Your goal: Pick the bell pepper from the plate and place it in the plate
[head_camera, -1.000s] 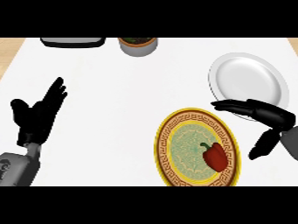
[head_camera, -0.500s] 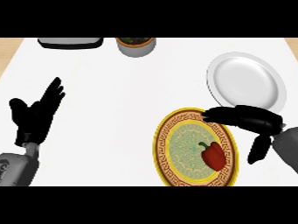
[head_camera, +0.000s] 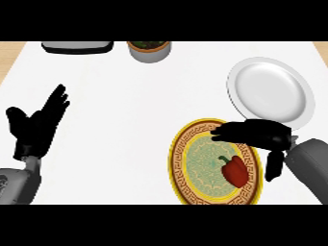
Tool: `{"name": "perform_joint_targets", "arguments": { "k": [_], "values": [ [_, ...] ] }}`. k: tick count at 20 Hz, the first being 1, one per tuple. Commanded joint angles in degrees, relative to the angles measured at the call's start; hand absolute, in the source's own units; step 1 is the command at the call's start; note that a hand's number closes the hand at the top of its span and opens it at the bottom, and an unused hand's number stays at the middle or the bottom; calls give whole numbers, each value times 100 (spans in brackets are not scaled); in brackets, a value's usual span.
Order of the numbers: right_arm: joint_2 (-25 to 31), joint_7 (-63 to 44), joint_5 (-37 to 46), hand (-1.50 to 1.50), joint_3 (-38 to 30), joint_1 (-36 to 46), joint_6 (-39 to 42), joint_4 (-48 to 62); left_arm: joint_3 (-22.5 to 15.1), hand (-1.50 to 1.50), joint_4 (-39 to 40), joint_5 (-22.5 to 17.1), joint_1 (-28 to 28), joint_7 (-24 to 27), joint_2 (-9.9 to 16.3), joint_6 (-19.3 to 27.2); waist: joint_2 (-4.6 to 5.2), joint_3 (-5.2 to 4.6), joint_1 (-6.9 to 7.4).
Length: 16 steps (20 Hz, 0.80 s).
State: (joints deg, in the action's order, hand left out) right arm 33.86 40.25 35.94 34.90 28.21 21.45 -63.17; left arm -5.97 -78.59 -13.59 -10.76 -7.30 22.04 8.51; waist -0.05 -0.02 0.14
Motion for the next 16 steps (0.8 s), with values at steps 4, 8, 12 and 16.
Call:
{"name": "perform_joint_targets", "arguments": {
  "k": [4, 8, 12, 16],
  "values": [
    [-339, -314, 676, -150, -295, -130, 419, -241, 123, 0, 69, 409, -16, 58, -306, 34, 3, 1, -7],
    [-456, -639, 975, -150, -278, -692, 280, -858, 149, 0, -48, 449, -52, -196, -435, 15, -6, 1, -38],
    [-945, -304, 1538, -150, -517, -298, 136, 36, 316, 0, -240, 490, 189, -116, -486, -220, 4, 2, 12],
    [-940, -256, 1940, -150, -501, -370, 114, 36, 462, 0, -678, 499, 326, -436, -372, -301, 2, 3, 19]
  ]
}}
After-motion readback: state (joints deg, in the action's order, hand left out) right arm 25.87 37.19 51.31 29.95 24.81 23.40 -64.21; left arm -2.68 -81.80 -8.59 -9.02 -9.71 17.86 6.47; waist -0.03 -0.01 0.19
